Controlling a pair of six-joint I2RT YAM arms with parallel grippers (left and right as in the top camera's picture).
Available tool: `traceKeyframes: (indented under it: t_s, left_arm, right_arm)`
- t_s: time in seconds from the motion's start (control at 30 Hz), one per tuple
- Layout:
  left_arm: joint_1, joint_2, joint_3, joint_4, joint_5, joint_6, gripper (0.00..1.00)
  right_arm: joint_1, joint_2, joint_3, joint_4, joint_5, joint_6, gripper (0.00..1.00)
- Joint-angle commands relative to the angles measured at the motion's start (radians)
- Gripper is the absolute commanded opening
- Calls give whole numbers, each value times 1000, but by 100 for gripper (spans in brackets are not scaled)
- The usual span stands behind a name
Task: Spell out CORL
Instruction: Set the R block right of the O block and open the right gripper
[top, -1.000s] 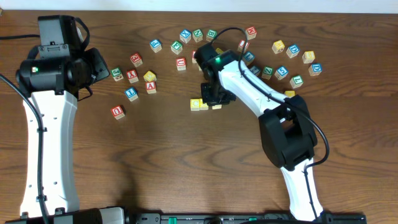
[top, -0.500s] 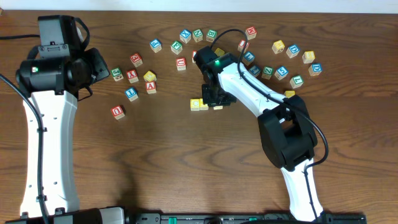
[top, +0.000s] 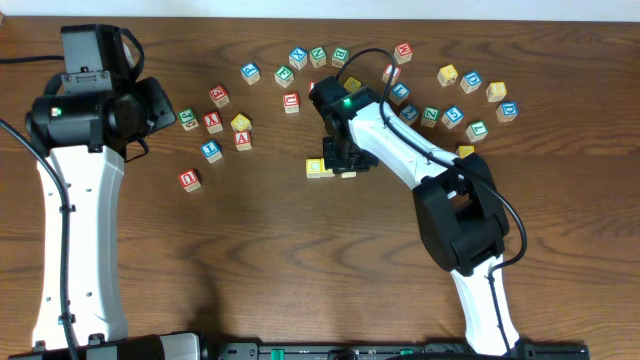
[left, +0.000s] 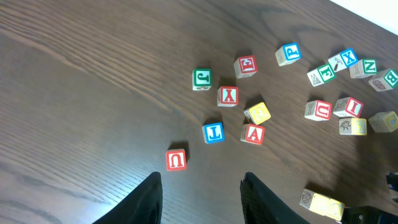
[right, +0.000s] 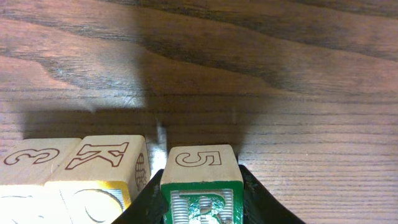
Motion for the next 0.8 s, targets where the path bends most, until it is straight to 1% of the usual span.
traceKeyframes:
  t_s: [0.0,0.1,0.23,0.4,0.57,0.67,0.77]
  left_arm:
    - [0,9,7,-3,-13,8,41]
    - [0,9,7,-3,-13,9,41]
    - [0,9,7,-3,-13,9,41]
    - [0,9,7,-3,-13,9,41]
    - [0,9,7,-3,-13,9,41]
    - [0,9,7,-3,-13,9,41]
    - [0,9,7,-3,-13,8,41]
  right_arm:
    - [5,-31,-6,-2,-10,8,31]
    - [5,-31,-6,-2,-10,8,36]
    - [2,-40,-6,-2,-9,8,38]
    - [0,-48,-6,-1,-9,8,38]
    - [-13,-63,-6,-1,-9,7,35]
    - [-29,-103,0,0,-7,6,34]
    - [-50,-173,7,3,14,3,36]
